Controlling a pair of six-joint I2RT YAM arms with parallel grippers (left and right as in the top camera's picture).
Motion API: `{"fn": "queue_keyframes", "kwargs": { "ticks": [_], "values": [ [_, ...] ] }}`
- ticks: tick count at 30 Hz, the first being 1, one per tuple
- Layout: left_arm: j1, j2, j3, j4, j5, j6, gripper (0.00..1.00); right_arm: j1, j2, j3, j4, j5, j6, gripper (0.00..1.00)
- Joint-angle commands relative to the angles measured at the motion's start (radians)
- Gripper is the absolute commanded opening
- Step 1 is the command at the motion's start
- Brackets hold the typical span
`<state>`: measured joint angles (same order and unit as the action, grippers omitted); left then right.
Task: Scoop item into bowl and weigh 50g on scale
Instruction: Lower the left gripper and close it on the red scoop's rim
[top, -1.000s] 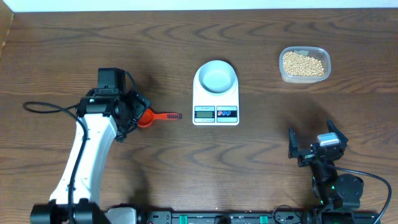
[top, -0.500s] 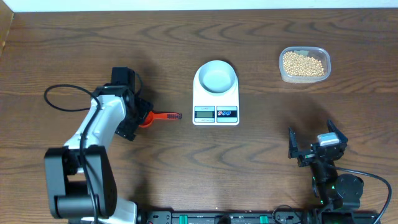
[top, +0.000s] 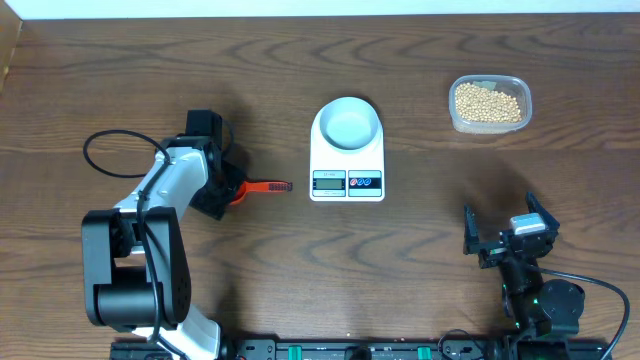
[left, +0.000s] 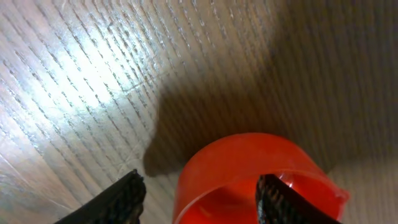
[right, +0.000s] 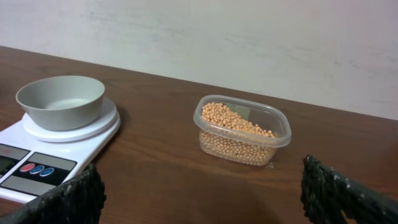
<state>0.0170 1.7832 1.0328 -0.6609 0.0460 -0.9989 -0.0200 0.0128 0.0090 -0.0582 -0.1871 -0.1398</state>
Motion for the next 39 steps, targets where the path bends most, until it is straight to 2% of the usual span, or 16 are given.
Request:
{"fn": "queue_keyframes", "kwargs": {
  "ticks": [1,4,7,8,9,15,18,22,39],
  "values": [
    [0.000,0.014,0.016,0.001,-0.026,-0.009,0.57,0.005,-0.004,-0.003,-0.002,-0.006,-0.011,0.99],
    [0.000,0.014,0.016,0.000,-0.034,-0.008,0.57,0.005,-0.004,-0.003,-0.002,-0.006,-0.011,0.99],
    [0.000,0.014,0.016,0.000,-0.034,-0.008,0.91,0.005,-0.004,-0.003,-0.002,-0.006,-0.011,0.99],
    [0.000,0.014,0.016,0.000,-0.034,-0.008,0.99,0.005,-0.004,-0.003,-0.002,-0.006,-0.011,0.99],
    [0.000,0.014,0.016,0.000,-0.034,-0.008,0.99,0.005,-0.004,-0.003,-0.002,-0.006,-0.011,0.99],
    [0.000,0.014,0.016,0.000,-0.035,-0.008,0.99,0.005,-0.004,-0.003,-0.002,-0.006,-0.011,0.99],
    [0.000,0.014,0.016,0.000,-0.035,-0.008,0.88,0.005,-0.004,-0.003,-0.002,-0.006,-0.011,0.99],
    [0.000,0.014,0.016,0.000,-0.036,-0.008,0.77,0.005,-0.004,-0.003,-0.002,-0.006,-0.011,0.99],
    [0.000,0.014,0.016,0.046,-0.070,-0.009,0.59,0.005,-0.004,-0.003,-0.002,-0.006,-0.011,0.99]
  ]
}}
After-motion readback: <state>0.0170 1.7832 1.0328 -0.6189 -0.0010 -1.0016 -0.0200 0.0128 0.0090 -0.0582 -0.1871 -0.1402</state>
